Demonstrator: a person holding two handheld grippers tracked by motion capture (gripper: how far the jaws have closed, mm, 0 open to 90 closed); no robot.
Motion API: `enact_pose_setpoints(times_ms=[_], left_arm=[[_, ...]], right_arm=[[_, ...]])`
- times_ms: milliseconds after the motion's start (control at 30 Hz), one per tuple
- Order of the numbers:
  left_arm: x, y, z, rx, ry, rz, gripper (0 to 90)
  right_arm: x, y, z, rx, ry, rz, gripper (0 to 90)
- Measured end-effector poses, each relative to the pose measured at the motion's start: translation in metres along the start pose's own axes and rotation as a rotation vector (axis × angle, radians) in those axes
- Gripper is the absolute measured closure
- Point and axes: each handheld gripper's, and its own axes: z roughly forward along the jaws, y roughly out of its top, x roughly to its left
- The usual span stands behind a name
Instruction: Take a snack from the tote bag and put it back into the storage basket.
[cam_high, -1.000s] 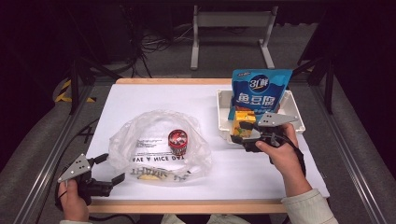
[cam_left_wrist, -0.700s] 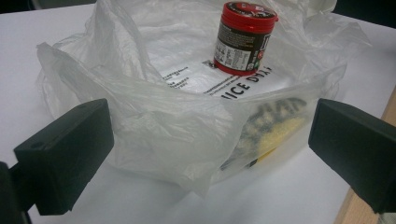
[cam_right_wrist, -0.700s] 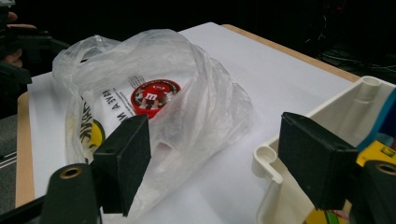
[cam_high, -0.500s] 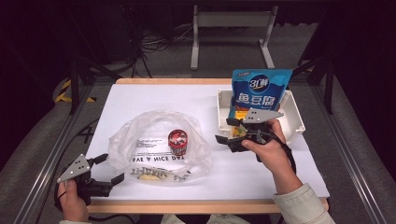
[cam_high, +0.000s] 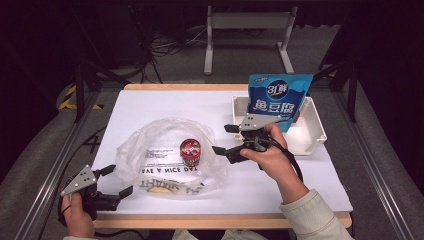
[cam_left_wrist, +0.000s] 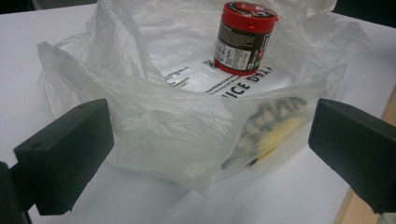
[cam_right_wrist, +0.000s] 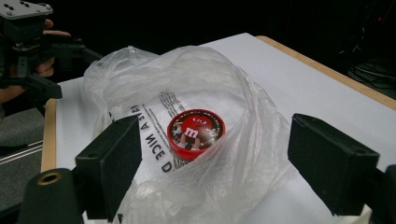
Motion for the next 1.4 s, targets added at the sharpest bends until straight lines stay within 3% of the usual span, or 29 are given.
enact_pose_setpoints(times_ms=[300, 467, 633, 1133, 1400], left_arm=[[0.0, 0.0, 0.0, 0.0, 0.001, 0.001, 0.6], [0.0, 0.0, 0.0, -0.001, 0.001, 0.002, 0.6], [0.0, 0.0, -0.001, -0.001, 0.0, 0.002, 0.6], [0.001, 0.0, -0.001, -0.002, -0.002, 0.002, 0.6], [0.001, 0.0, -0.001, 0.001, -0.004, 0.002, 0.6]], right_arm=[[0.002, 0.004, 0.02, 0.01, -0.014, -0.017, 16.7], [0.002, 0.004, 0.029, 0.0, 0.001, -0.053, 16.7], [0.003, 0.002, 0.045, -0.009, 0.026, -0.058, 16.7], [0.008, -0.008, 0.091, 0.071, 0.074, -0.071, 16.7], [0.004, -0.016, 0.105, 0.118, 0.063, -0.059, 15.4]])
